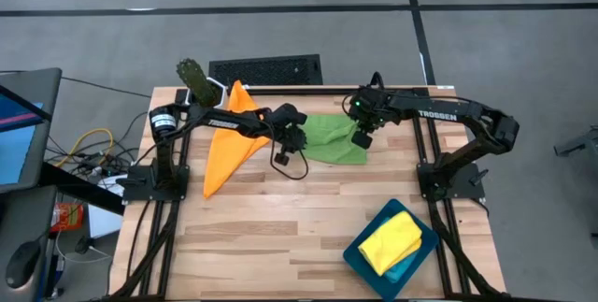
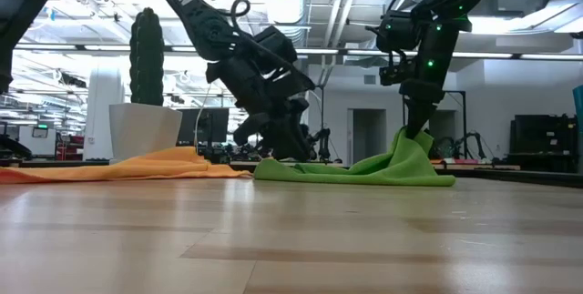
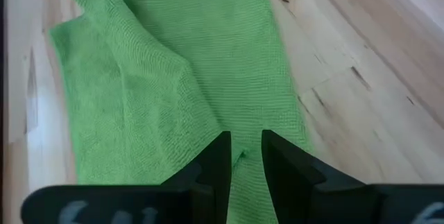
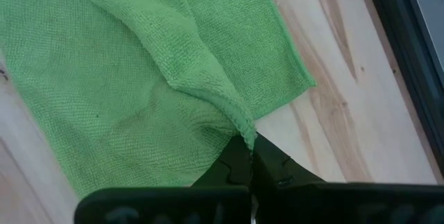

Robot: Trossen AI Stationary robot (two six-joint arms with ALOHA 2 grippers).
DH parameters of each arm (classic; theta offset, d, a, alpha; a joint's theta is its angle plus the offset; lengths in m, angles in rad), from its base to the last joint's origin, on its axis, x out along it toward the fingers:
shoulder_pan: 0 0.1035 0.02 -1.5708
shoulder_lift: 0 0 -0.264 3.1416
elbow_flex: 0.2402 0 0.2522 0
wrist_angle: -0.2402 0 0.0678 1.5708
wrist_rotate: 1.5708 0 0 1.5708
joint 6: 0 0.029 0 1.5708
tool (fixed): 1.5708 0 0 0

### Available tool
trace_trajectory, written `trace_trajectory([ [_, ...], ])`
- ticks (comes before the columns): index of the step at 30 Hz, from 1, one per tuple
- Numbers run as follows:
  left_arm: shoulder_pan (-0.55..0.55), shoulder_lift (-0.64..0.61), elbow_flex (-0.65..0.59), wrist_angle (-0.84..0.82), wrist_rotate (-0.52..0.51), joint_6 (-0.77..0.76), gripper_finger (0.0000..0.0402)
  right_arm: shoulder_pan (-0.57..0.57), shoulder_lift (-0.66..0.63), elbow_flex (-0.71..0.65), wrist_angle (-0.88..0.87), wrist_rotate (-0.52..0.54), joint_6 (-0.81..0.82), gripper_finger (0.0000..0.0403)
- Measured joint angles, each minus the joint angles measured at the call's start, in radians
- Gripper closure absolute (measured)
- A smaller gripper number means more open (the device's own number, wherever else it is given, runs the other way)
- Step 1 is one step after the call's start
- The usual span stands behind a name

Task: Fold microfiber towels
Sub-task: Fold the green microfiber towel

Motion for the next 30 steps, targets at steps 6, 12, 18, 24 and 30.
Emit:
trace_trajectory([
  [6, 0.008, 0.000, 0.000, -0.001, 0.020, -0.005, 0.0328, 0.000, 0.000, 0.000, 0.011, 0.000, -0.001, 0.0391],
  [12, 0.012, 0.000, 0.000, 0.001, 0.049, -0.032, 0.0328, 0.000, 0.000, 0.000, 0.014, 0.000, -0.001, 0.0391],
  [18, 0.008, 0.099, 0.107, -0.057, 0.026, -0.085, 0.0328, 0.003, 0.000, 0.000, 0.014, 0.000, -0.001, 0.0391],
  [24, 0.009, 0.130, 0.214, -0.185, 0.023, -0.116, 0.0328, 0.010, 0.000, 0.000, 0.015, -0.001, -0.001, 0.0391],
  [30, 0.020, 0.130, 0.213, -0.286, 0.012, -0.097, 0.0328, 0.012, 0.000, 0.000, 0.019, -0.001, -0.006, 0.0391],
])
